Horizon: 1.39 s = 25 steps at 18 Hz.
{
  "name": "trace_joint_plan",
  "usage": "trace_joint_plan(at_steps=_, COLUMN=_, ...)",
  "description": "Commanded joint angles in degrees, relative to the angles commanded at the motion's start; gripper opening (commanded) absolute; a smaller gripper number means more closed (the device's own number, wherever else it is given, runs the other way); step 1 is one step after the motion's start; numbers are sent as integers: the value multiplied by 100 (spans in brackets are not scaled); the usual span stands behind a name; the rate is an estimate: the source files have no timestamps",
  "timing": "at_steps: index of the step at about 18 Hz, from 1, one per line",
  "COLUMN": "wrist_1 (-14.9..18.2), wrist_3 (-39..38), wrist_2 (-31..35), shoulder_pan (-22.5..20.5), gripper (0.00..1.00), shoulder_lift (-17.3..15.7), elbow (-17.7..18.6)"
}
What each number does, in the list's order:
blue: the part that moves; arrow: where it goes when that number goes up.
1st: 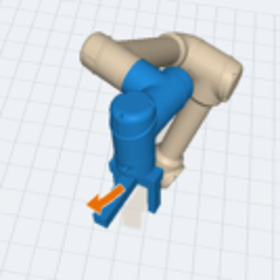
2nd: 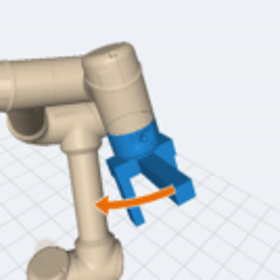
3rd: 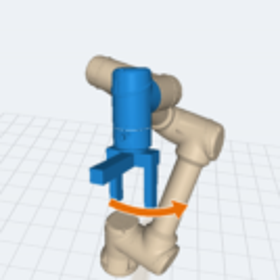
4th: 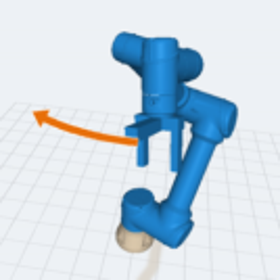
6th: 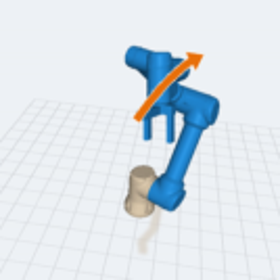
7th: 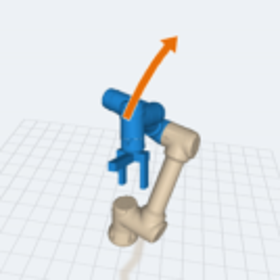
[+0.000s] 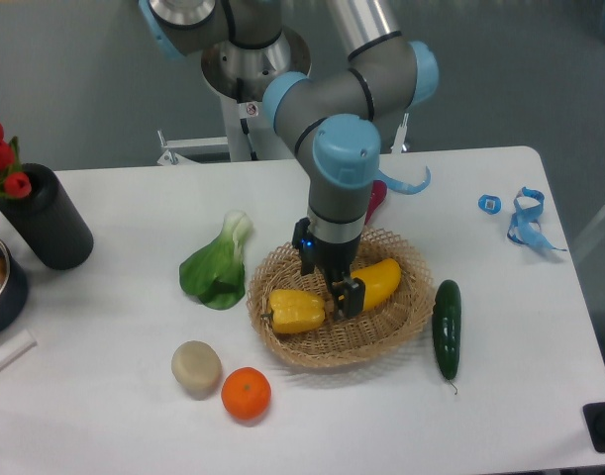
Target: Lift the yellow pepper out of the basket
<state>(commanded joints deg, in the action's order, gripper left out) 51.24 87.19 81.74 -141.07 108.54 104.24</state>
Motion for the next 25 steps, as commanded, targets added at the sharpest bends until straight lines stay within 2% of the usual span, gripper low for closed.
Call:
trace_joint_plan(at_steps=8, wrist_1=-9, wrist_3=-9, wrist_2=0, shoulder_pan=237, gripper=100, shoulder_lift=308, elbow=-43)
trace_joint_plan(at_steps=14, wrist_1=-17, wrist_3=-17, wrist_2=9, shoulder_pan=264, gripper=100, shoulder_lift=519, elbow=-52)
trace_joint_plan(at_steps=19, wrist_1=-26, wrist_3=-35, wrist_2=9, shoulder_pan=334, gripper=99, shoulder_lift=563, elbow=-61)
trace_joint_plan(at_steps=20, wrist_1=-26, wrist_3=-35, wrist_2=17, shoulder_pan=334, gripper=92, shoulder_lift=563, elbow=-79)
trace_joint_plan(at_steps=23, wrist_1=-26, wrist_3=-26, wrist_2=271, shoulder_pan=334, gripper=55, shoulder_lift=528, elbow=-114)
trace_joint_plan(at_steps=25, wrist_1=-17, wrist_3=-17, wrist_2=753, shoulder_pan=352, gripper=40, shoulder_lift=467, elbow=-114)
